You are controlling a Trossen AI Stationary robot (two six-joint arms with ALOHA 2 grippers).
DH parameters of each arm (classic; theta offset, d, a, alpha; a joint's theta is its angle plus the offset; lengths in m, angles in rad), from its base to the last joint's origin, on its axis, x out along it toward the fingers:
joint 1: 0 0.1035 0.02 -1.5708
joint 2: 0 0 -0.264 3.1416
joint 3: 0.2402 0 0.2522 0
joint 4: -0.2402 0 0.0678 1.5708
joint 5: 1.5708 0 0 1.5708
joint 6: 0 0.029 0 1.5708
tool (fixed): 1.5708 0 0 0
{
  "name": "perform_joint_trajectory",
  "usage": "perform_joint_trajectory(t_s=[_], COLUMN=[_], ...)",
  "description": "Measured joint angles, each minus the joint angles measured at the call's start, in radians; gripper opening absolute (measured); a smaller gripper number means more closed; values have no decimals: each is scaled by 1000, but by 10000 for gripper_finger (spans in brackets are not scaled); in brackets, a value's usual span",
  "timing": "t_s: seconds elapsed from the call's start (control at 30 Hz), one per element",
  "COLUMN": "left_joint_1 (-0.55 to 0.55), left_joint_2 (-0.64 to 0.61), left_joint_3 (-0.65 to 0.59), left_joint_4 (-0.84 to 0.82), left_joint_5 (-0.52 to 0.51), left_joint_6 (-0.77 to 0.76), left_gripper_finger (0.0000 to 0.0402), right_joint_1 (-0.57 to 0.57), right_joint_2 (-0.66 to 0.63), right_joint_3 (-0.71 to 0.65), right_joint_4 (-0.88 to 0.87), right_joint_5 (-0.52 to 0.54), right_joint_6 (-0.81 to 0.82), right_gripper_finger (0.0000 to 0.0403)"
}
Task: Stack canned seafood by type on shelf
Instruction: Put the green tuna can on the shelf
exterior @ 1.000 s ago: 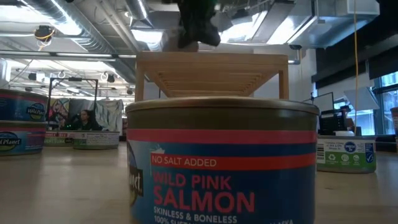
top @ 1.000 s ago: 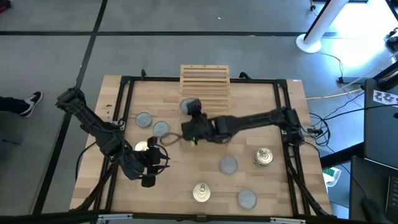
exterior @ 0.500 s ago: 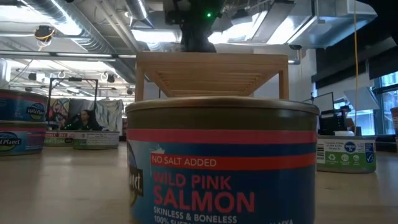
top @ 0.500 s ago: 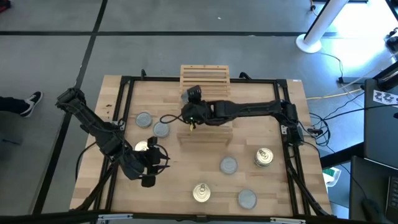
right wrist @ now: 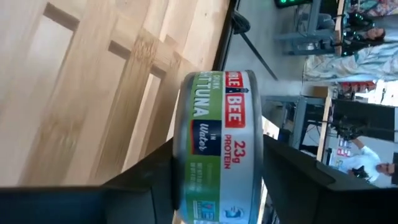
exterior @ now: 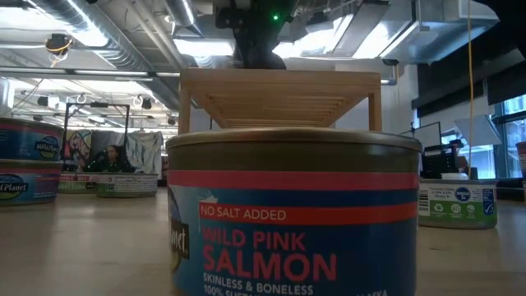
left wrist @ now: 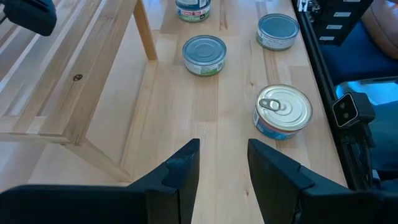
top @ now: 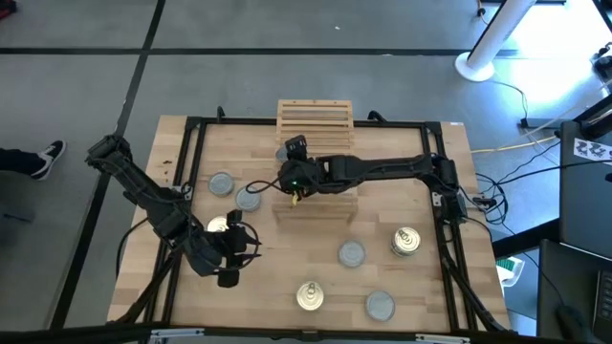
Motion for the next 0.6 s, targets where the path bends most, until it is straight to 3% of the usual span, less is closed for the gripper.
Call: perform_joint_trajectory(t_s=[0.2, 0.6], left_joint_1=[0, 0], left_joint_2=[0, 0], left_joint_3=[0, 0], left_joint_4=[0, 0], left_joint_5=[0, 0], left_joint_6=[0, 0], left_gripper_finger=[130, 130], right_joint_1=[0, 2], right_joint_2=[0, 0], right_joint_3=[0, 0], right_joint_4=[-45, -108], right_joint_5=[6, -24], right_joint_6=[80, 86], right_gripper_finger=[224, 259])
